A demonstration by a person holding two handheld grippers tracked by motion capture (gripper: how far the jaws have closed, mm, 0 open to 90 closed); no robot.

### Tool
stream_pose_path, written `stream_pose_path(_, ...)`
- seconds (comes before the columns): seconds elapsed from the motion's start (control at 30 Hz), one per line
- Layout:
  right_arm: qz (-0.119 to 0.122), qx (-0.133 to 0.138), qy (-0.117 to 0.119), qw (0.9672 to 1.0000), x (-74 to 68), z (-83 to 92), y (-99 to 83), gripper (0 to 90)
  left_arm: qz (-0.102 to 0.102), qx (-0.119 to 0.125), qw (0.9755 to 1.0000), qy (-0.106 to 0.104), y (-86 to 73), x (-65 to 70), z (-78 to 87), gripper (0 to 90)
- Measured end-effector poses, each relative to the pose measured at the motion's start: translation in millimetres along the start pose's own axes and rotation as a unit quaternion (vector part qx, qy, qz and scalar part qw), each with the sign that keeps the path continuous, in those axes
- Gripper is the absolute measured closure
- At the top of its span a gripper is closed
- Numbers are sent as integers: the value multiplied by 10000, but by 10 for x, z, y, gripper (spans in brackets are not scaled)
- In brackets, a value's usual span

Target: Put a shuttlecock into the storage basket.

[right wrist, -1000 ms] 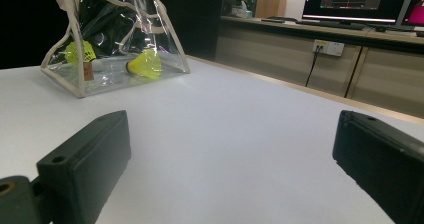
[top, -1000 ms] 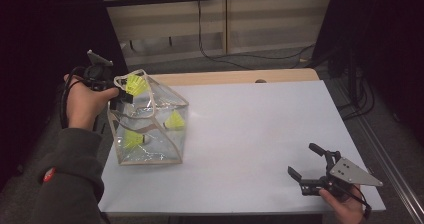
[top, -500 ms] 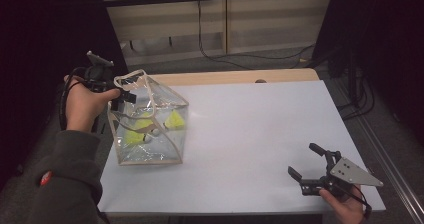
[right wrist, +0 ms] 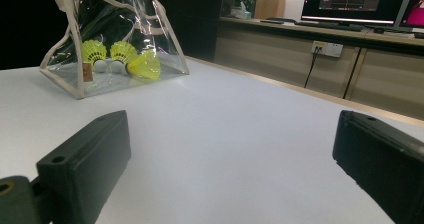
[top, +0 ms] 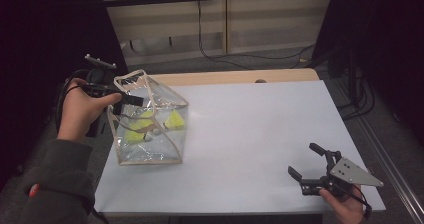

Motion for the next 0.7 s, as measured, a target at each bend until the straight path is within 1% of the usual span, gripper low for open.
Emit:
stream_pose_path(0.07, -11, 9, 3, 10000, 0, -2, 1, 18, -88, -32, 10000, -30, -19, 14, 6, 394)
stream_pose_path(0.1, -8, 5, 7, 10000, 0, -3, 0, 18, -124, 27, 9999, -28, -26, 21, 8, 383)
stream_pose_path(0.17, -4, 5, 11, 10000, -1, -5, 1, 18, -209, 72, 9996, -159, -45, 34, 25, 360)
stream_pose_path(0.2, 5, 4, 14, 10000, -1, -6, 0, 18, -209, 108, 9995, -188, -50, 39, 30, 352)
stream_pose_path(0.27, 1, 9, 19, 10000, -5, -10, 1, 18, -313, 170, 9991, -207, -68, 56, 43, 332)
stream_pose_path(0.33, -3, 10, 21, 10000, -5, -11, 0, 18, -352, 197, 9989, -252, -86, 71, 52, 319)
stream_pose_path(0.37, 4, 8, 22, 10000, -3, -11, 0, 18, -382, 199, 9985, -335, -100, 77, 53, 312)
stream_pose_path(0.47, 0, 11, 22, 10000, -2, -14, 0, 18, -427, 240, 9981, -363, -126, 92, 49, 289)
stream_pose_path(0.53, -1, 8, 25, 10000, -5, -16, 0, 19, -526, 271, 9973, -446, -142, 91, 50, 269)
stream_pose_path(0.57, -6, 4, 28, 10000, -7, -16, -2, 18, -532, 331, 9970, -445, -148, 97, 47, 259)
stream_pose_path(0.7, -3, 5, 25, 10000, -5, -17, -2, 18, -632, 390, 9958, -540, -175, 126, 24, 214)
Point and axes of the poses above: each handheld gripper's, and its own axes: z roughly backward along the jaws, y roughly out of its top, x roughly to its right, the point moved 3 cm from there along -z, roughly forward along the jaws, and after that the axes turned 3 degrees about -z, right-handed, at the moved point
